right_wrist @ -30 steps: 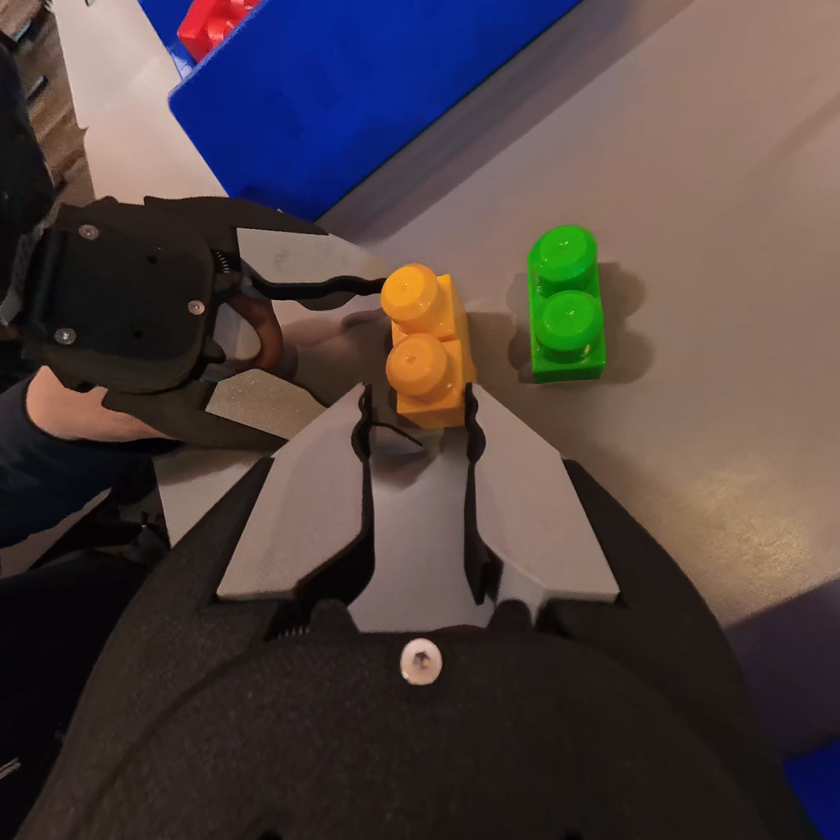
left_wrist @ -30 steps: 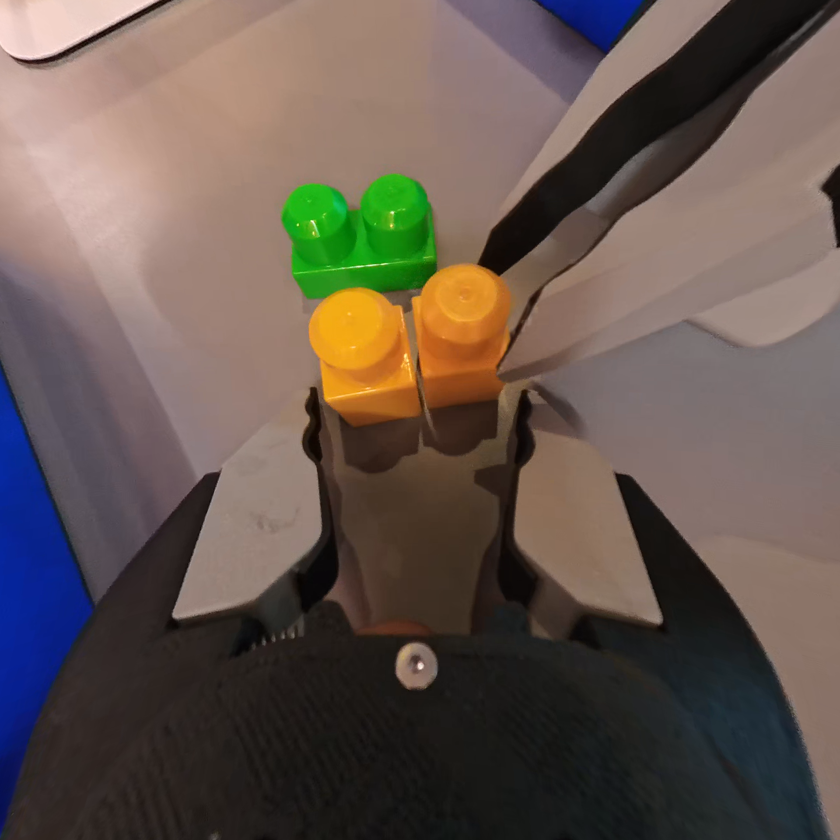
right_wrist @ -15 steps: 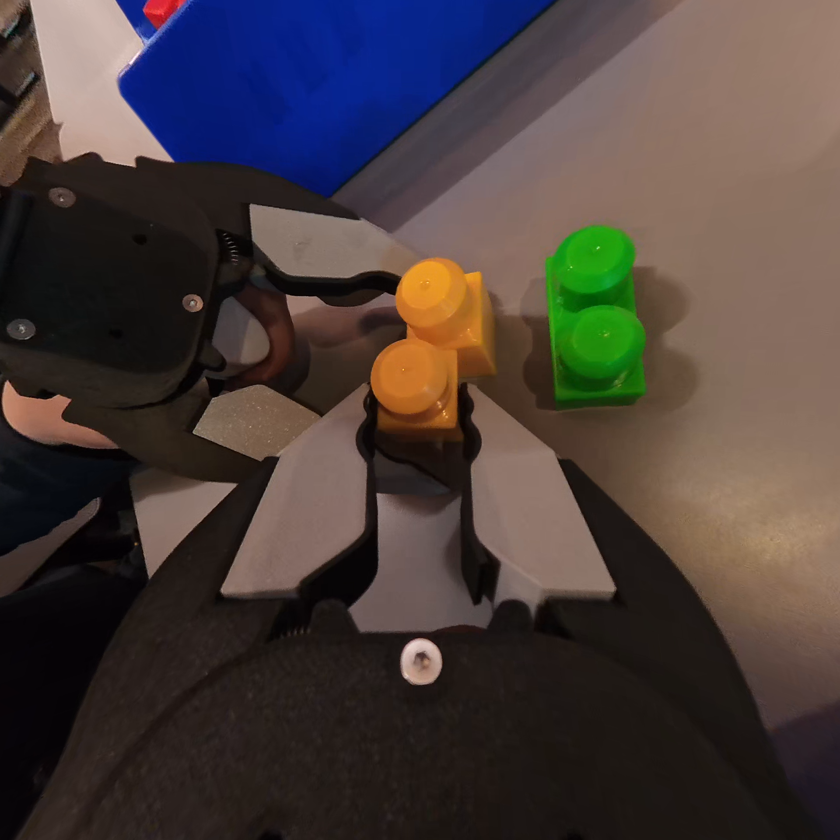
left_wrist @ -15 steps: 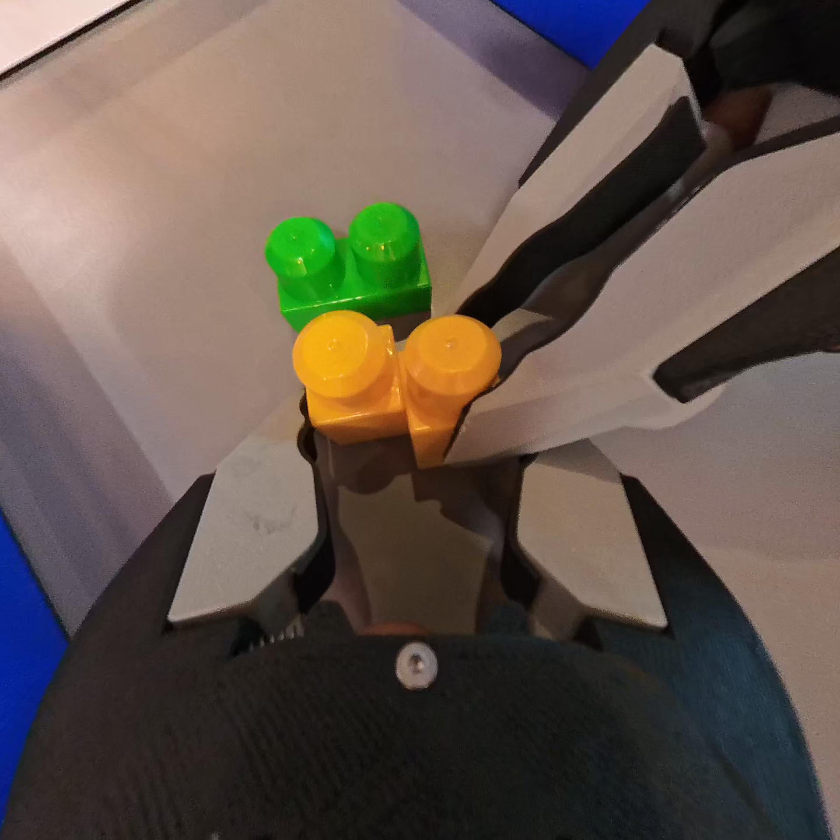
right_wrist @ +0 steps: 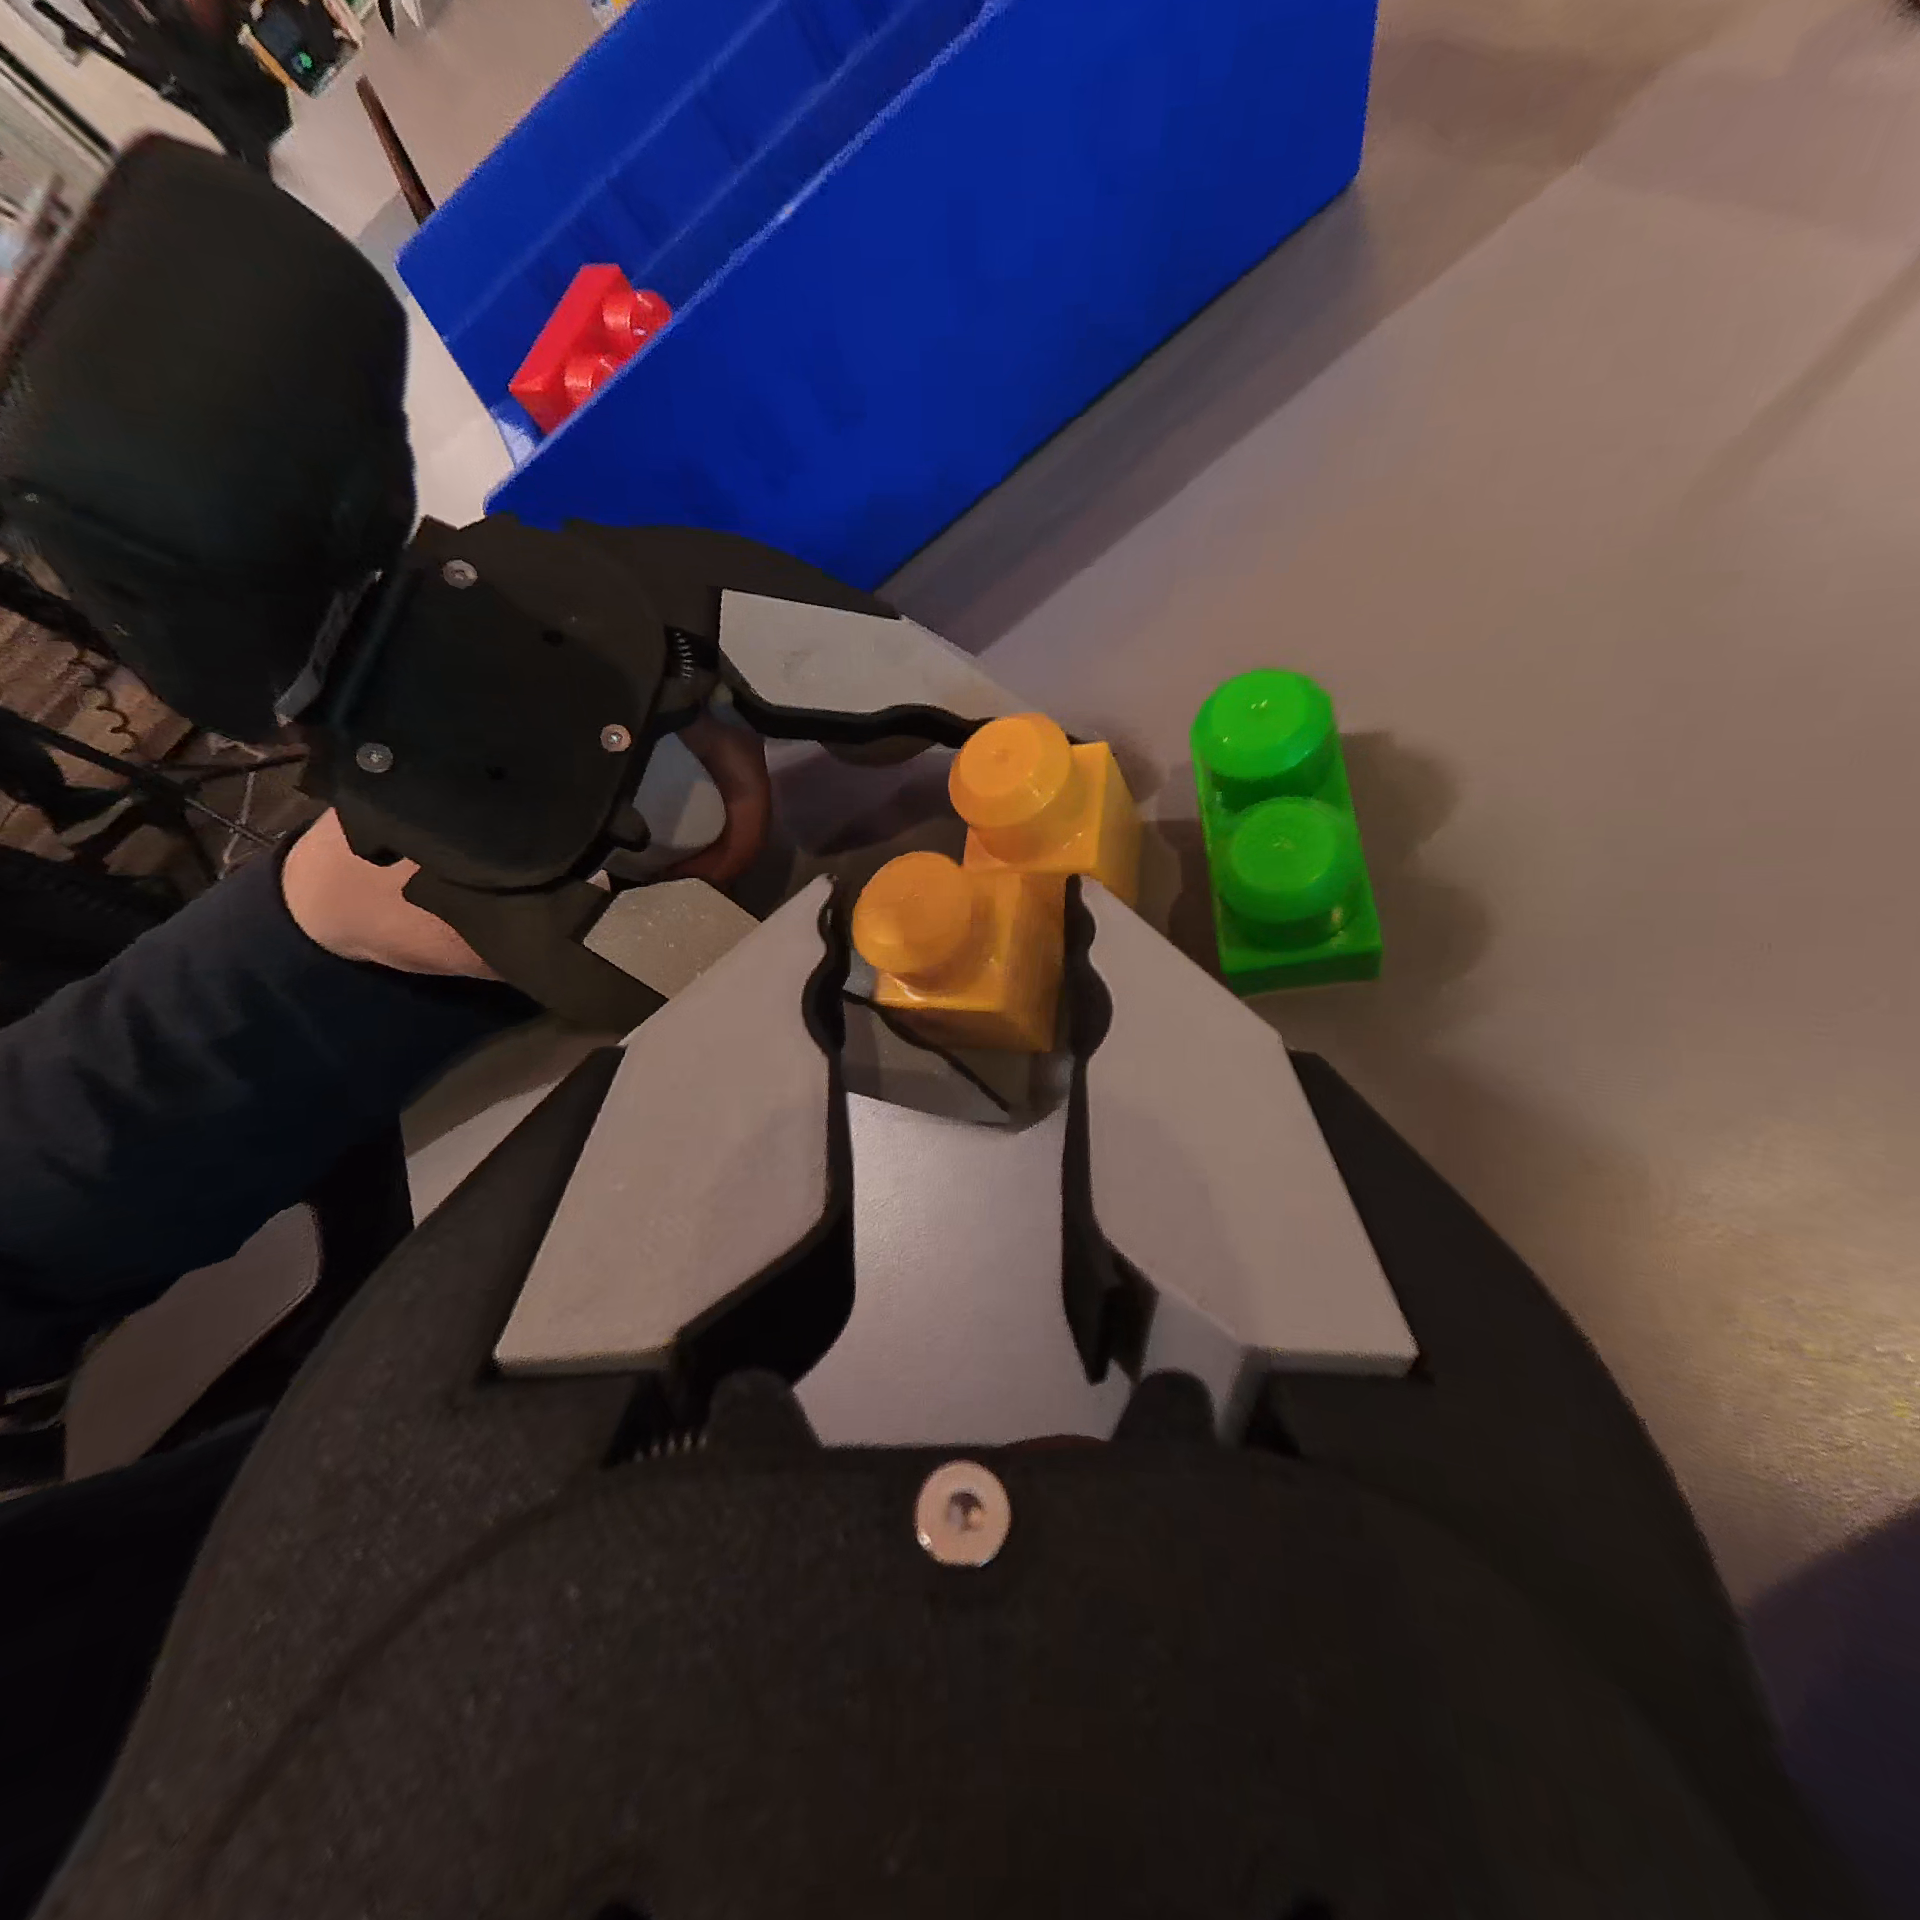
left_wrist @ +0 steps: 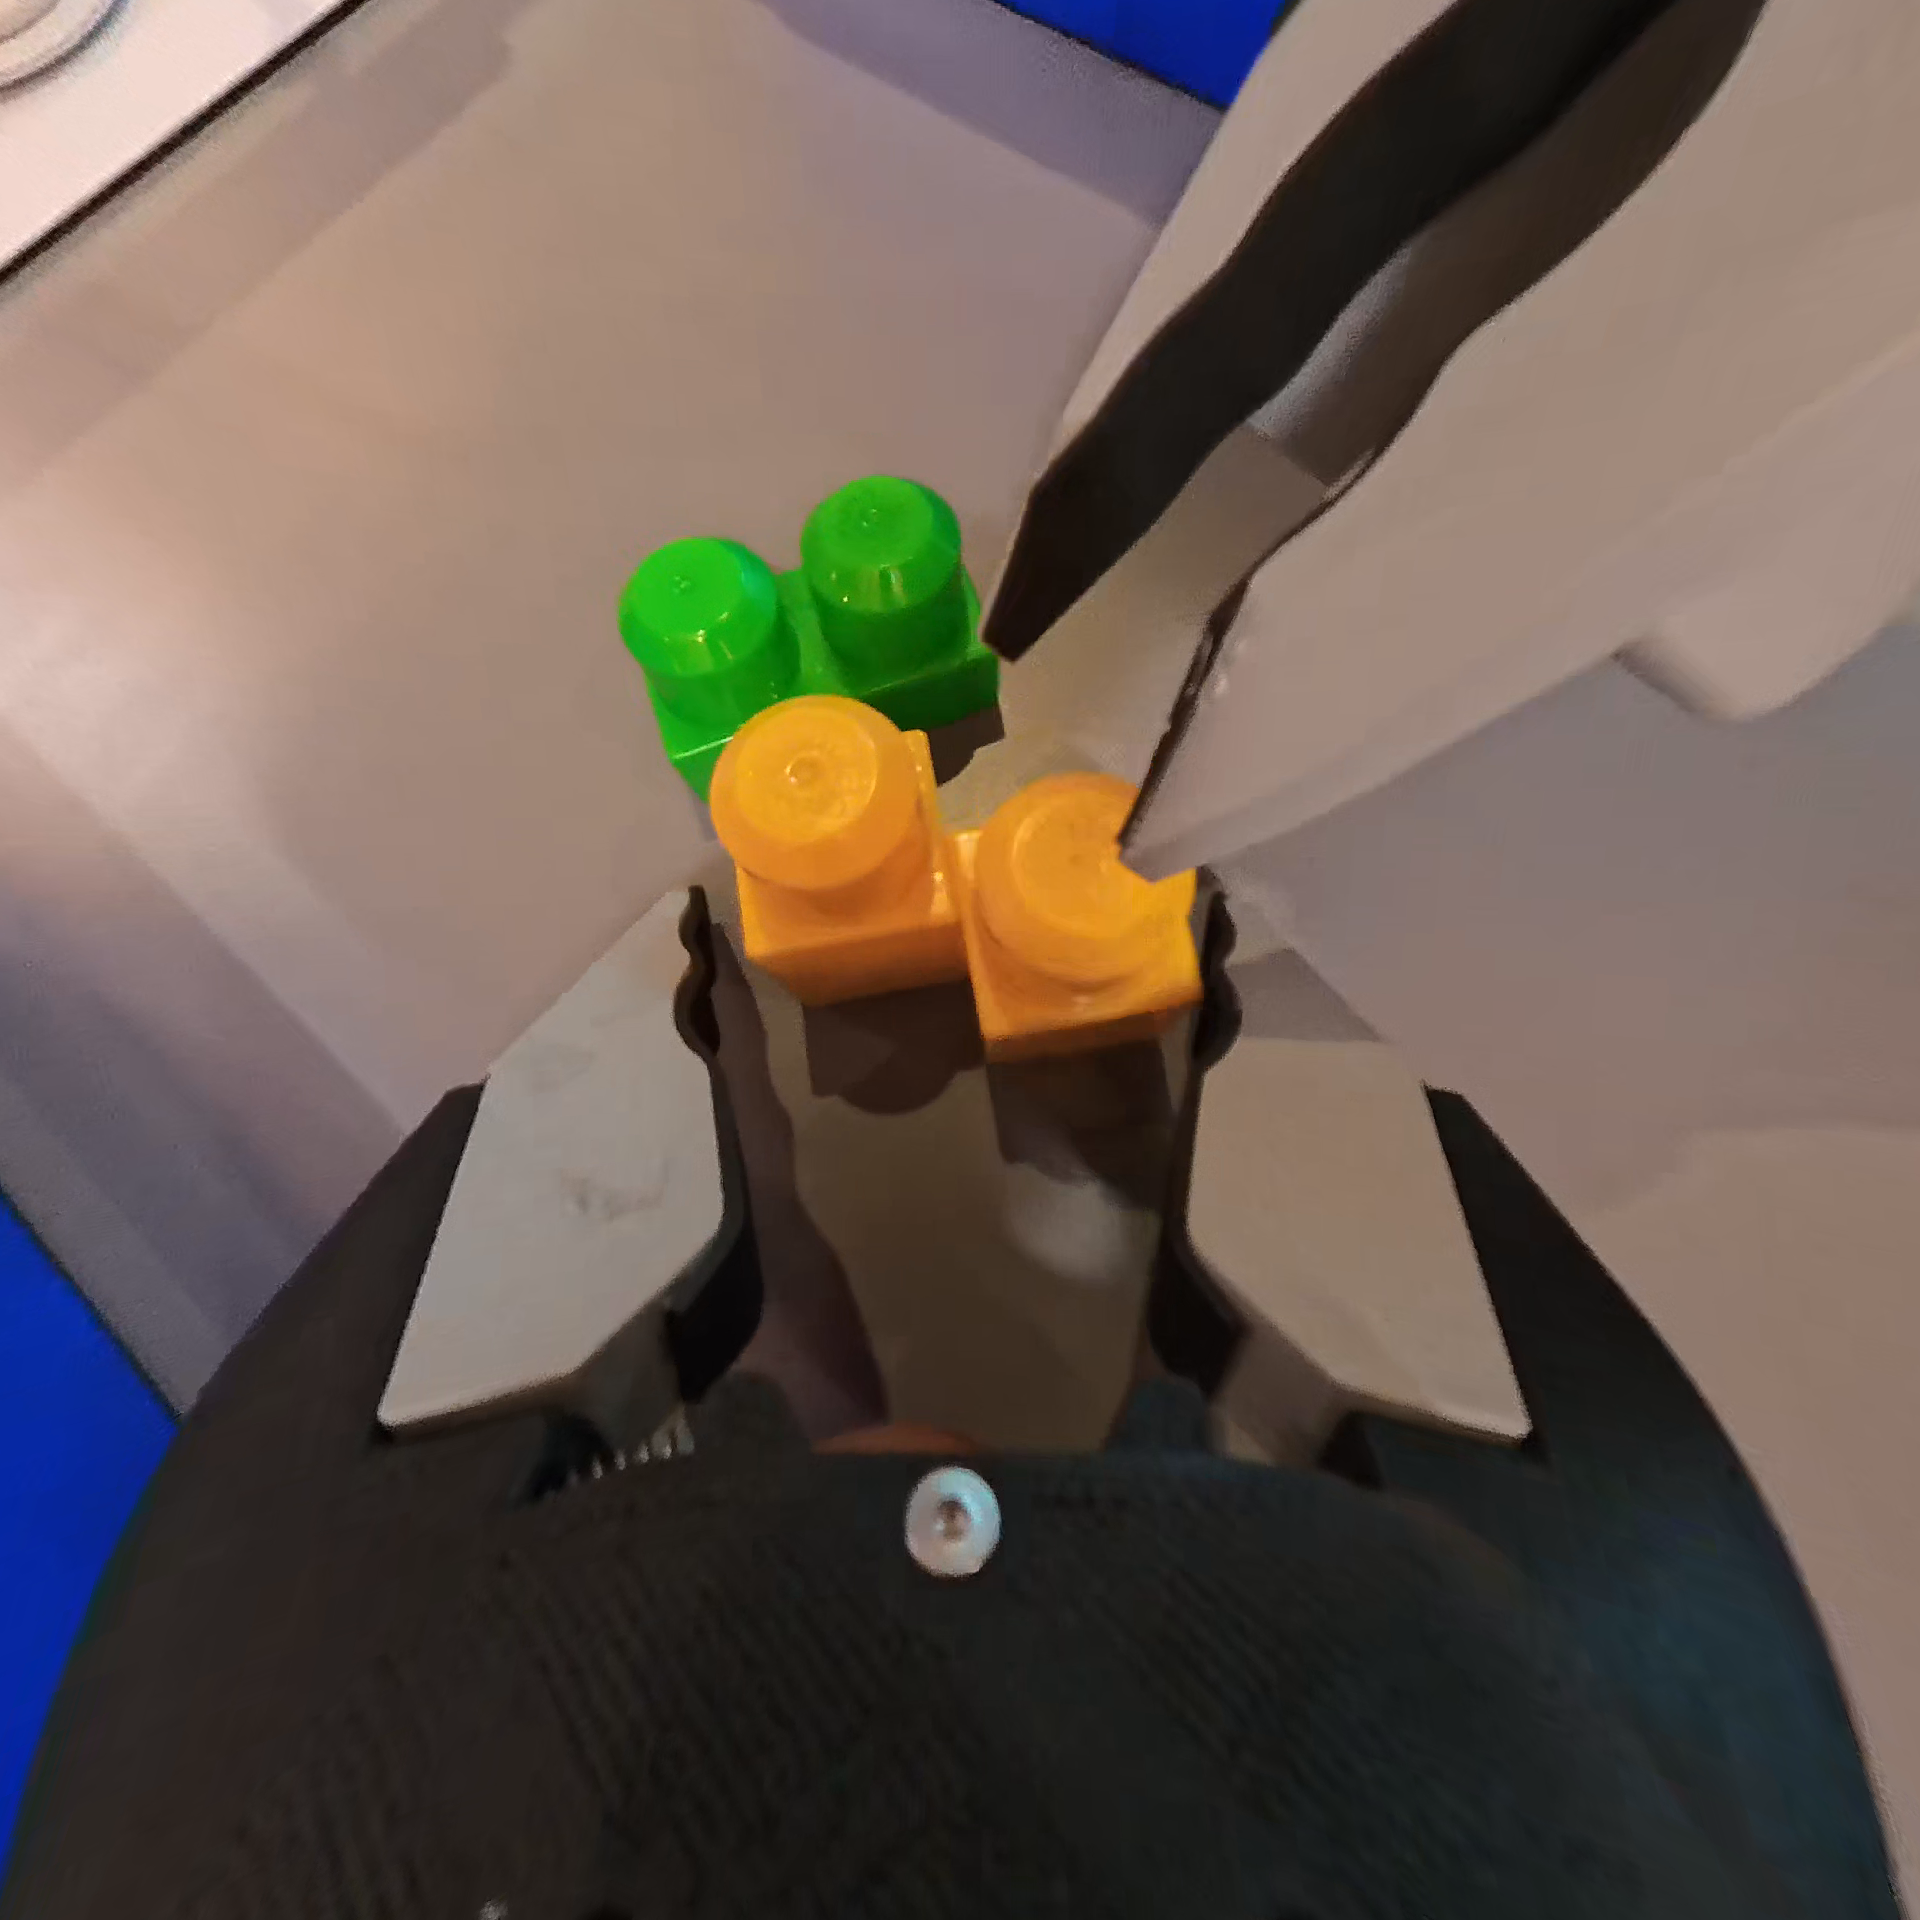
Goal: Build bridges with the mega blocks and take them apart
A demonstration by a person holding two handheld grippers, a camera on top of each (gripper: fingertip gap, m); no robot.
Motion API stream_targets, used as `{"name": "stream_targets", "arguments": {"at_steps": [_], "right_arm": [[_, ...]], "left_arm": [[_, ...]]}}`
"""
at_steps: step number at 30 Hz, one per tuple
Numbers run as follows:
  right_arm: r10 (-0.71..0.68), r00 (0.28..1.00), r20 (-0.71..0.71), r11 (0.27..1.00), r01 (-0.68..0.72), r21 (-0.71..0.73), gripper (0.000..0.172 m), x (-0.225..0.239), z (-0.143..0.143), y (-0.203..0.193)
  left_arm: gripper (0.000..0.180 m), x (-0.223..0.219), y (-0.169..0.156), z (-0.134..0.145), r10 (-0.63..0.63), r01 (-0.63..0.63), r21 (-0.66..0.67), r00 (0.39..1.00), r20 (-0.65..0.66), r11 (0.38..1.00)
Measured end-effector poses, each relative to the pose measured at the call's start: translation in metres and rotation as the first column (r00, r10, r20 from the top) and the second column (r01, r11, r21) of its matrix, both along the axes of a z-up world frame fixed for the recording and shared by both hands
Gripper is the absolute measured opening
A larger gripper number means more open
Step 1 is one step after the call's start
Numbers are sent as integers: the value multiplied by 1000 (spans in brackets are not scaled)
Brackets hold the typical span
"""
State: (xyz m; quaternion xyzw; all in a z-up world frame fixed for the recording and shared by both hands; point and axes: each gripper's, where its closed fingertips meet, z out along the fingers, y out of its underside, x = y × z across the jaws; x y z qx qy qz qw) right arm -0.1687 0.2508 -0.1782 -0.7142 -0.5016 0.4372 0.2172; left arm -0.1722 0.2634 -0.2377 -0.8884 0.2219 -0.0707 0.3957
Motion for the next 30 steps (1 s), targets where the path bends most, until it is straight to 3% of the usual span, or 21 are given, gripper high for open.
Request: {"name": "stream_targets", "arguments": {"at_steps": [12, 14, 22, 26, 30], "right_arm": [[5, 999, -35, 1000, -6, -4, 38, 3, 9, 1], [22, 999, -30, 1000, -21, 10, 37, 5, 9, 0], [72, 994, 82, 975, -87, 202, 36, -4, -8, -12], [8, 985, 174, 946, -63, 318, 31, -12, -26, -8], [-10, 986, 167, 952, -42, 304, 30, -13, -28, -5]], "left_arm": [[96, 7, 8, 1, -78, 79, 20, 997, -27, 997], [90, 3, 3, 3, -69, 70, 24, 996, -49, 997], [96, -18, -25, 6, -22, 28, 44, 992, -121, 999], [96, -15, -20, 5, -15, 19, 55, 996, -84, 998], [96, -9, -10, 4, -16, 19, 56, 998, -63, 998]]}}
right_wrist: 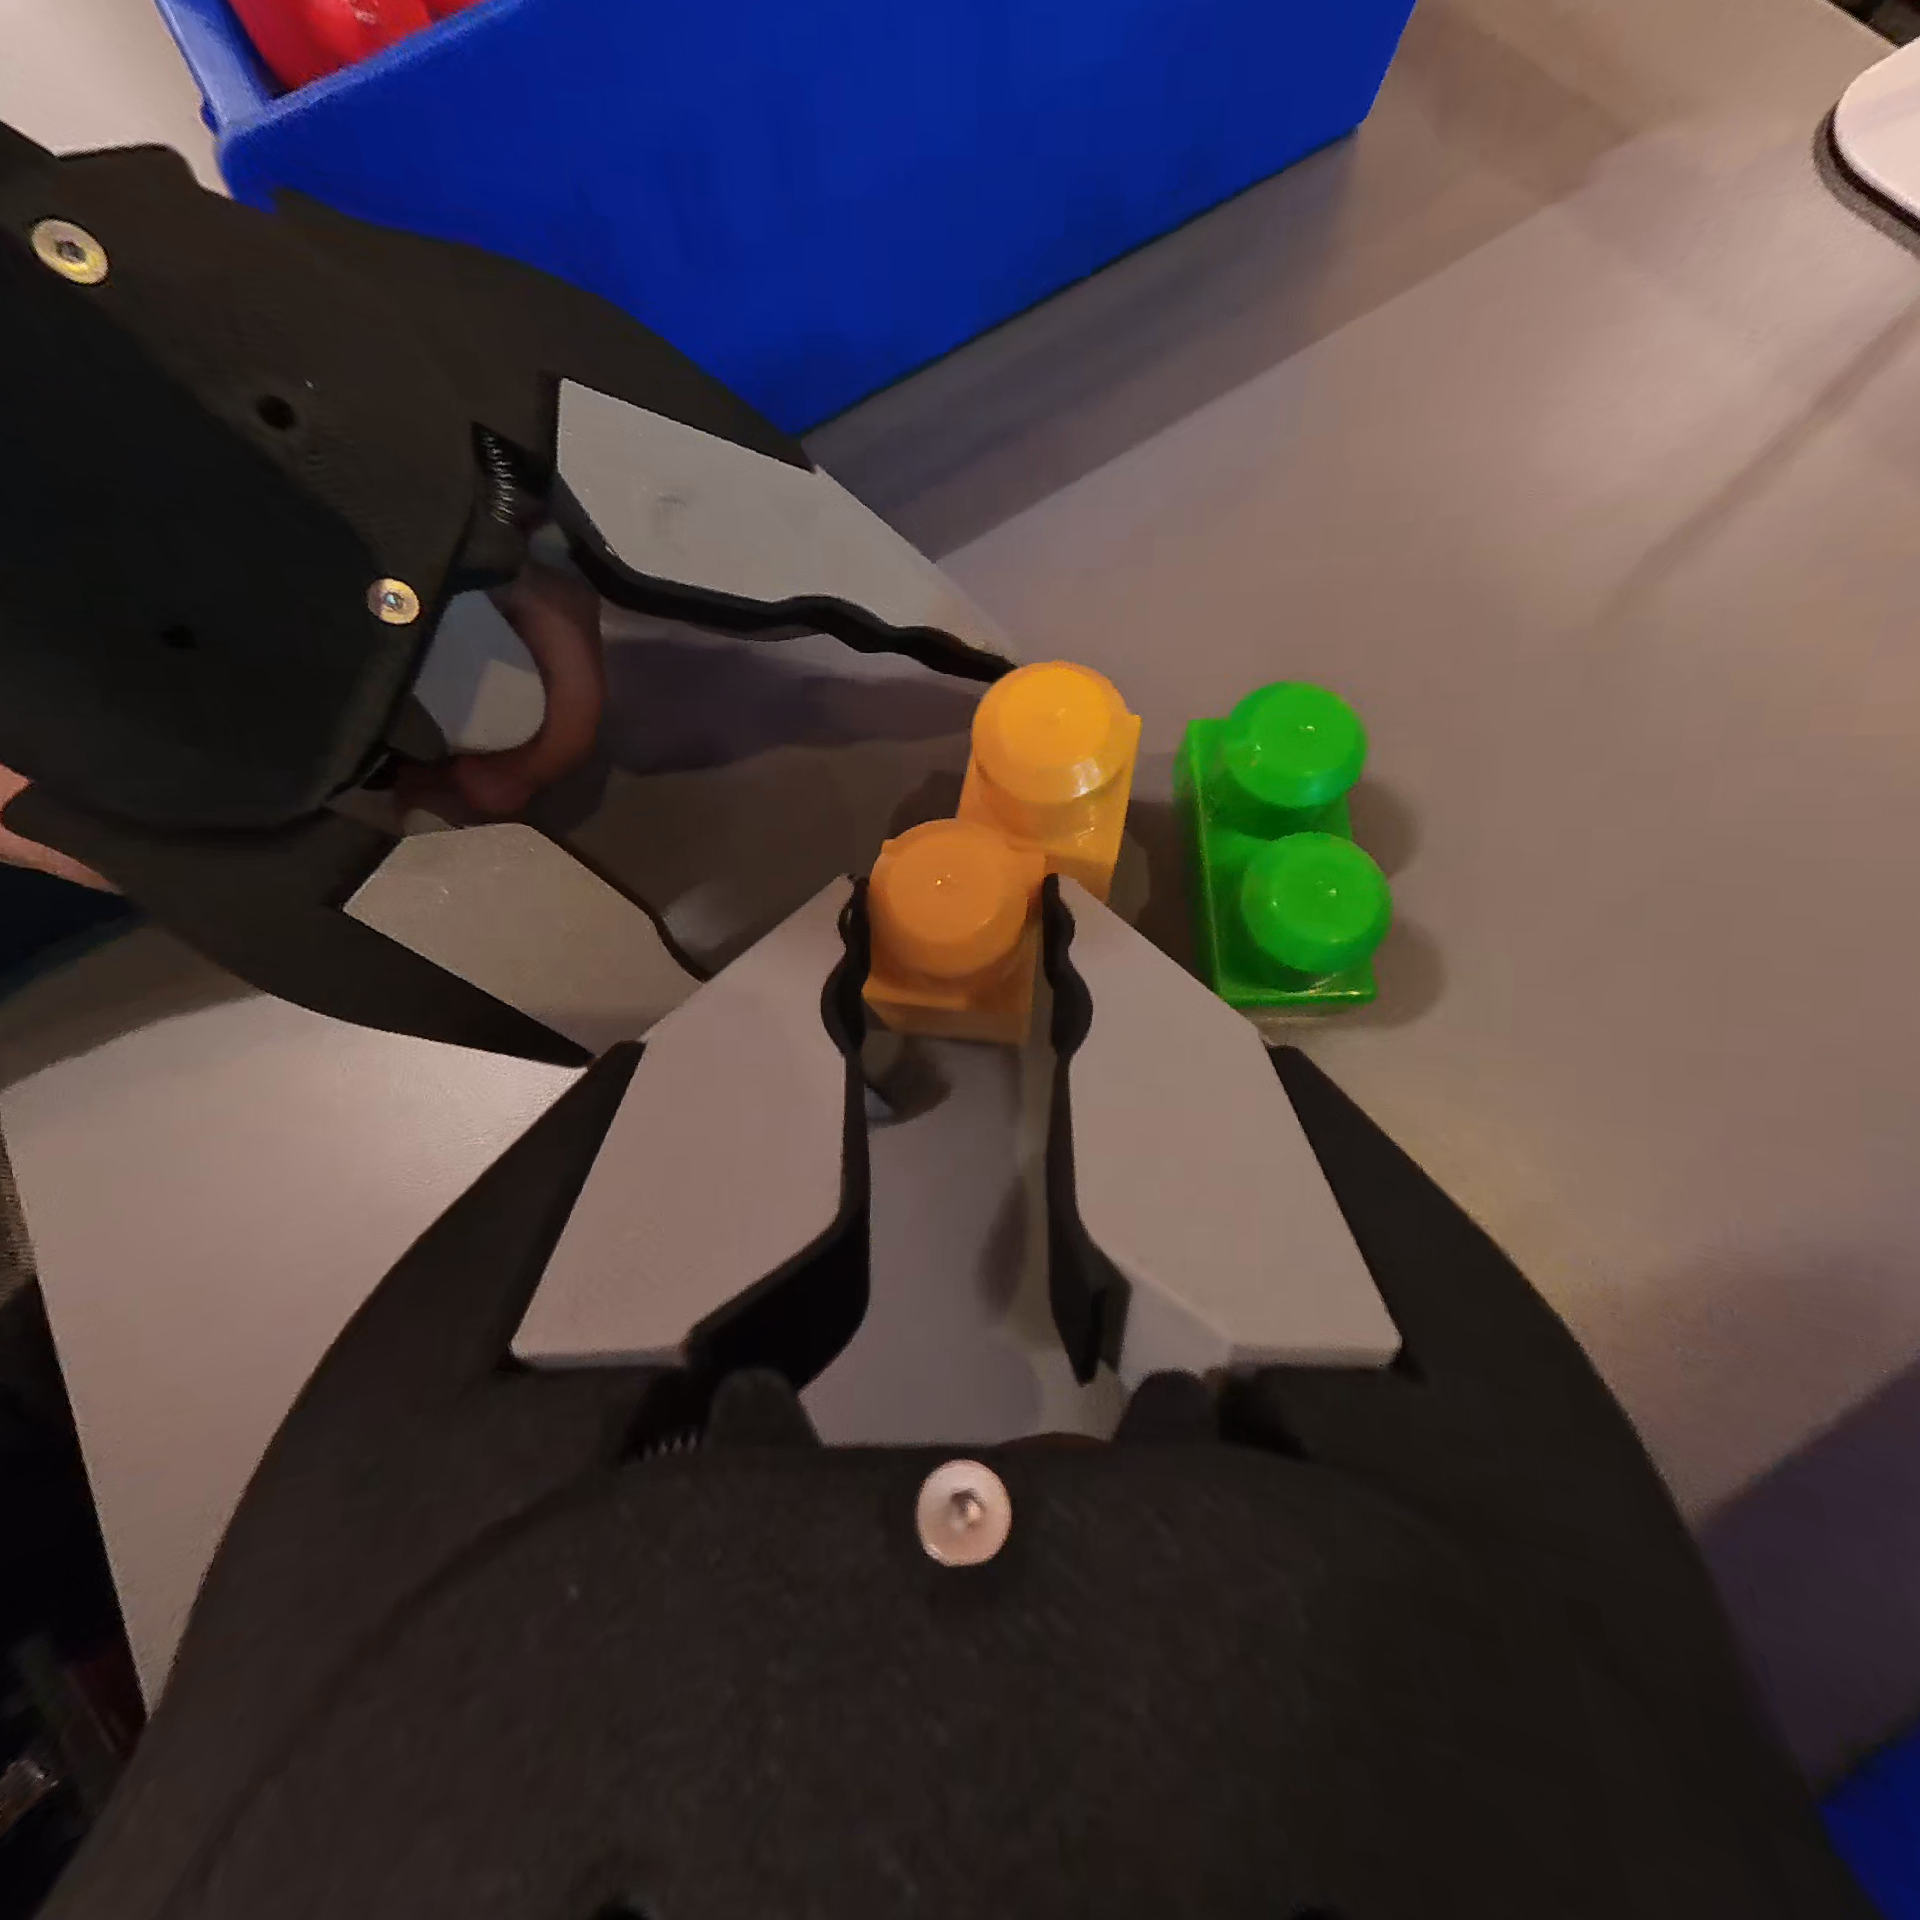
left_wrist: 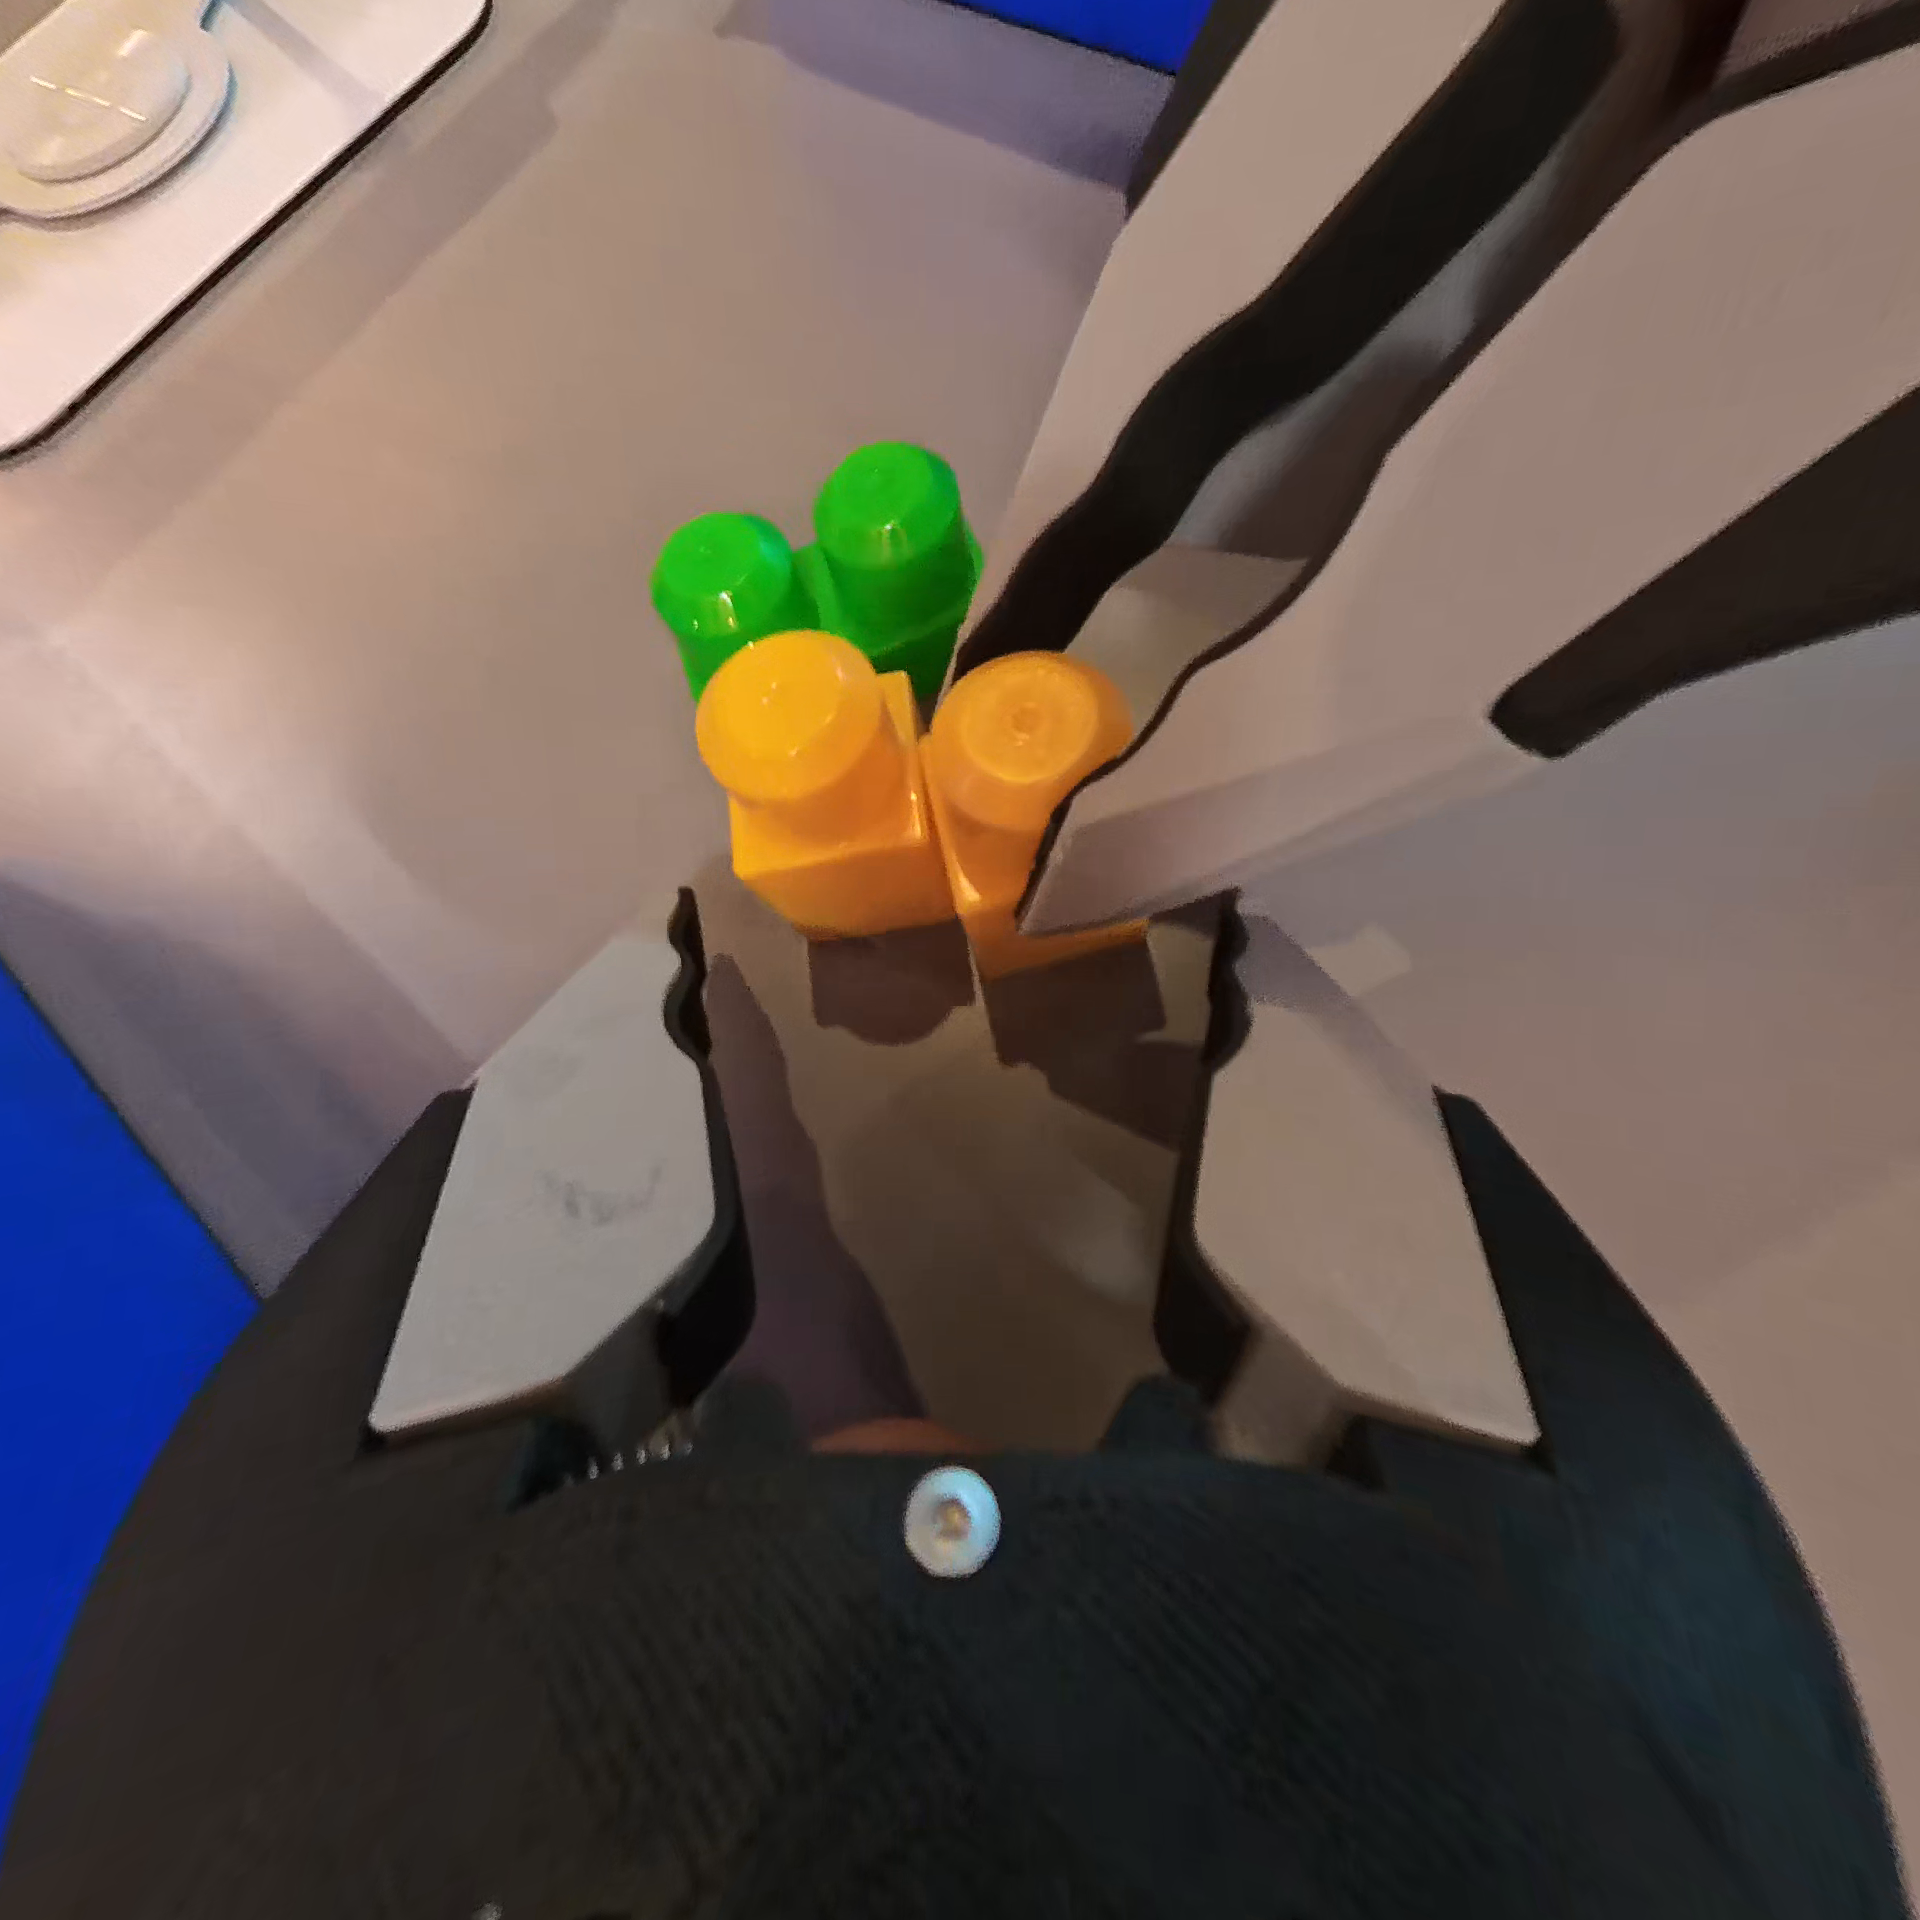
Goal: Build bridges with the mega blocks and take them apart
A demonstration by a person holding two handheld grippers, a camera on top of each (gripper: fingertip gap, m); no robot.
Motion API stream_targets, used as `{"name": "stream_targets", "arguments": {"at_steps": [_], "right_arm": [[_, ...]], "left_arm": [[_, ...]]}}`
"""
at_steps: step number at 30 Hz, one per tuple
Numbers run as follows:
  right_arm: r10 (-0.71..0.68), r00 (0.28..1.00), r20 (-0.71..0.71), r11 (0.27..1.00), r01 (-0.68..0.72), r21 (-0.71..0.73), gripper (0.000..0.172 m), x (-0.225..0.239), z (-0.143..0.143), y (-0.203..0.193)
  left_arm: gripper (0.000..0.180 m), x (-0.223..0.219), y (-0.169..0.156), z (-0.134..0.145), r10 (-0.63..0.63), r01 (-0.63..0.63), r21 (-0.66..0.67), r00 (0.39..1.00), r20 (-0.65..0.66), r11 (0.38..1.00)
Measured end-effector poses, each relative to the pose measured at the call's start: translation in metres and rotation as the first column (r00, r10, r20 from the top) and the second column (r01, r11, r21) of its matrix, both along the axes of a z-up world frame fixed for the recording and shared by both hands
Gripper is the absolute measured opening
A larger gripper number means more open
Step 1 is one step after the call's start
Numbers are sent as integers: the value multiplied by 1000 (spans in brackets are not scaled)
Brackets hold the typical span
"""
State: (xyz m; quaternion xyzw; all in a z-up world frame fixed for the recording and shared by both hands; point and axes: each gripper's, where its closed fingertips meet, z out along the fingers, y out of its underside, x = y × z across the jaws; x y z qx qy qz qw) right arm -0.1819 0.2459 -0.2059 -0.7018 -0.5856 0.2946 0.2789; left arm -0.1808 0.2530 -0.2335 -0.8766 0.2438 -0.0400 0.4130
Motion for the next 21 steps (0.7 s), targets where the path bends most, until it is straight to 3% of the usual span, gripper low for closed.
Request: {"name": "stream_targets", "arguments": {"at_steps": [21], "right_arm": [[-57, 998, -27, 997, 56, -53, 29, 6, 4, 12]], "left_arm": [[96, 6, 21, -1, 63, -63, -2, 998, 4, 998]]}}
